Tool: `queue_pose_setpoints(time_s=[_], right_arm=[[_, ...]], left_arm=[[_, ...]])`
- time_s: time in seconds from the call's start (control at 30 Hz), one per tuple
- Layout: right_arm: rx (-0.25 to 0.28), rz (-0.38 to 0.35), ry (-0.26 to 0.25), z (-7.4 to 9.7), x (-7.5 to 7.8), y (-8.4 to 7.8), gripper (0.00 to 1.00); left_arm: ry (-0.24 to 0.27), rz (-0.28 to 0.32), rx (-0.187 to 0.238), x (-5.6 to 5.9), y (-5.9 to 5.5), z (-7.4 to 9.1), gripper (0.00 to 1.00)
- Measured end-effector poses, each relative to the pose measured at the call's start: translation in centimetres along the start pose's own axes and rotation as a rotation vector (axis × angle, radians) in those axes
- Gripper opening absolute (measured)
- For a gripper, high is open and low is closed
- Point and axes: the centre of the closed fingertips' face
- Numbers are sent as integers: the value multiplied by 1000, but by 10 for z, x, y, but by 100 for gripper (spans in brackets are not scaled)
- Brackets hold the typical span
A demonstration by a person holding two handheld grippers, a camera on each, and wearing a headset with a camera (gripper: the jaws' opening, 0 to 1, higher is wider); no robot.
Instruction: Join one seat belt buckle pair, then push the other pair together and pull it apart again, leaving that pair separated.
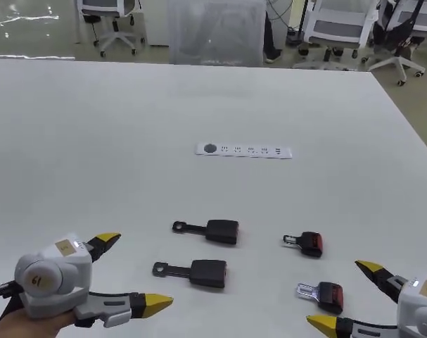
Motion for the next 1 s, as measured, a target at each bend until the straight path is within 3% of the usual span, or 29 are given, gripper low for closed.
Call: queue_pose_setpoints(time_s=[0.63, 1.0], right_arm=[[-15, -12, -1, -3, 12, -9, 92], [-24, -10, 14, -5, 13, -12, 92]], left_arm=[[-16, 9, -9, 5, 7, -21, 100], [-24, 10, -23, 5, 3, -28, 100]])
Point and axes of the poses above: the centre of the closed fingertips' face, and the gripper's own axes: z roughly backward along the fingers, x roughly to its right, y roughly out of its top, and after that the axes turned 7 degrees about z, right-handed
